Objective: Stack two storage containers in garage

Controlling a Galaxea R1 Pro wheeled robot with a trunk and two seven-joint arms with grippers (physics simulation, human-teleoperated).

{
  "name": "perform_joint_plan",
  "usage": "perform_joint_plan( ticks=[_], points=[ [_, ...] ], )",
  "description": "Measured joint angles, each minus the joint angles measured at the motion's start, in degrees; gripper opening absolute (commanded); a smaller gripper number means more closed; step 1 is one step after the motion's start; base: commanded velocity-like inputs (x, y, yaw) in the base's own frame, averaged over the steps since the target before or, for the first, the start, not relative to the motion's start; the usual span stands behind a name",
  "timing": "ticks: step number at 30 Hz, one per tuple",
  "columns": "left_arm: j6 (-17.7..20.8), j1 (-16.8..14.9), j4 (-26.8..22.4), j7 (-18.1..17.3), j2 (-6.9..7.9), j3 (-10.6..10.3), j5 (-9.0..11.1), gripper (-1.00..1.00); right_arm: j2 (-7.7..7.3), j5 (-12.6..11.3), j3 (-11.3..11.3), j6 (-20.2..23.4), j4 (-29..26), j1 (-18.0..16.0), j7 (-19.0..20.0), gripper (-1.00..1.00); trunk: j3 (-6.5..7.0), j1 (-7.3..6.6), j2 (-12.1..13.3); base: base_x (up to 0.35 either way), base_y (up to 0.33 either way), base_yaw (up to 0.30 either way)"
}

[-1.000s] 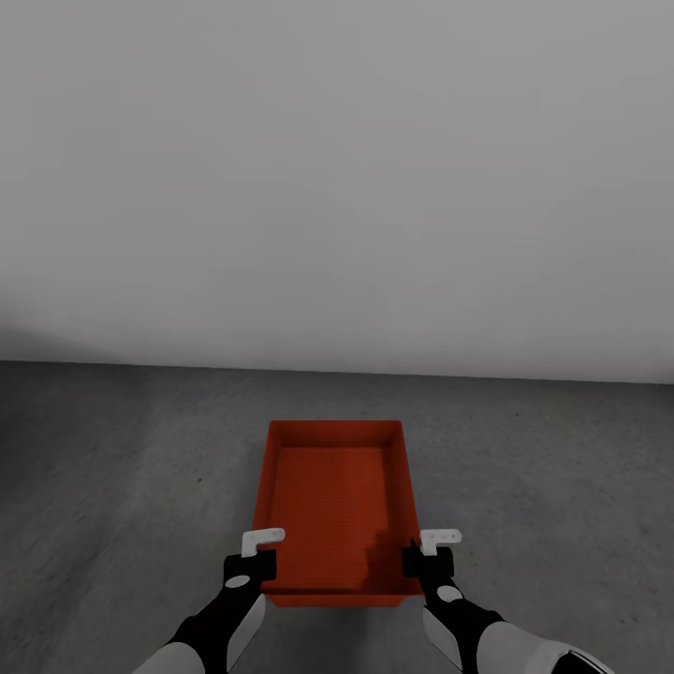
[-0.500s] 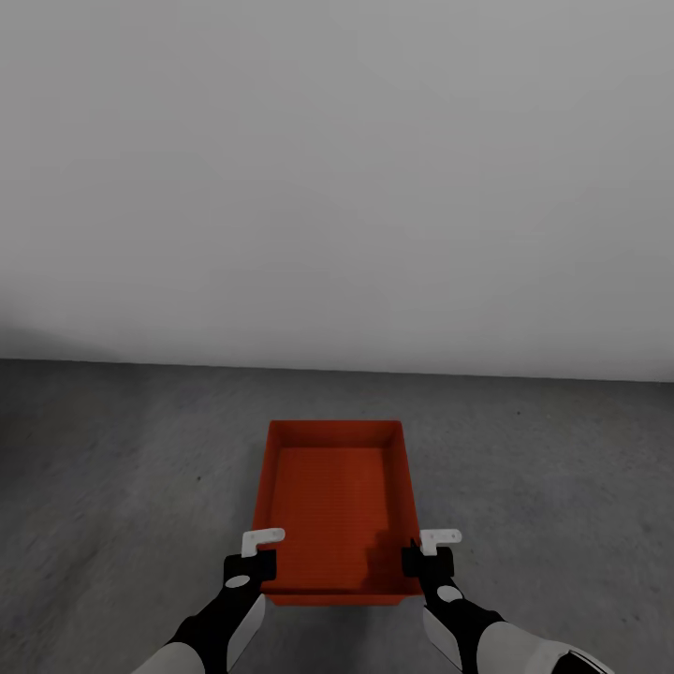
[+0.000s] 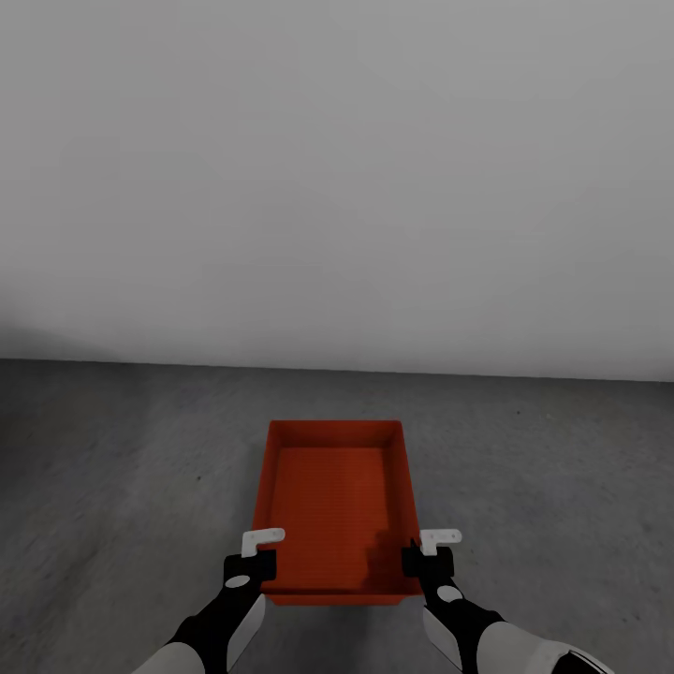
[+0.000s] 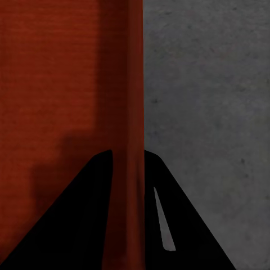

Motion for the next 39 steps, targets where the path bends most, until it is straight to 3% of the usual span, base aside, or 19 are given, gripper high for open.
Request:
perform_joint_plan(
  ticks=[5,11,39],
  points=[
    [0.0,0.0,0.0,0.0,0.00,0.0,0.0,-1.00,0.00,0.0,0.0,0.0,0.0,0.0,0.0,-1.00,0.00,0.00,0.0,0.000,0.000,0.000],
    [0.0,0.0,0.0,0.0,0.01,0.0,0.0,-1.00,0.00,0.0,0.0,0.0,0.0,0.0,0.0,-1.00,-1.07,1.31,-2.4,0.000,0.000,0.000],
    [0.0,0.0,0.0,0.0,-0.01,0.0,0.0,-1.00,0.00,0.0,0.0,0.0,0.0,0.0,0.0,-1.00,-1.08,1.31,-2.4,0.009,0.000,0.000]
  ],
)
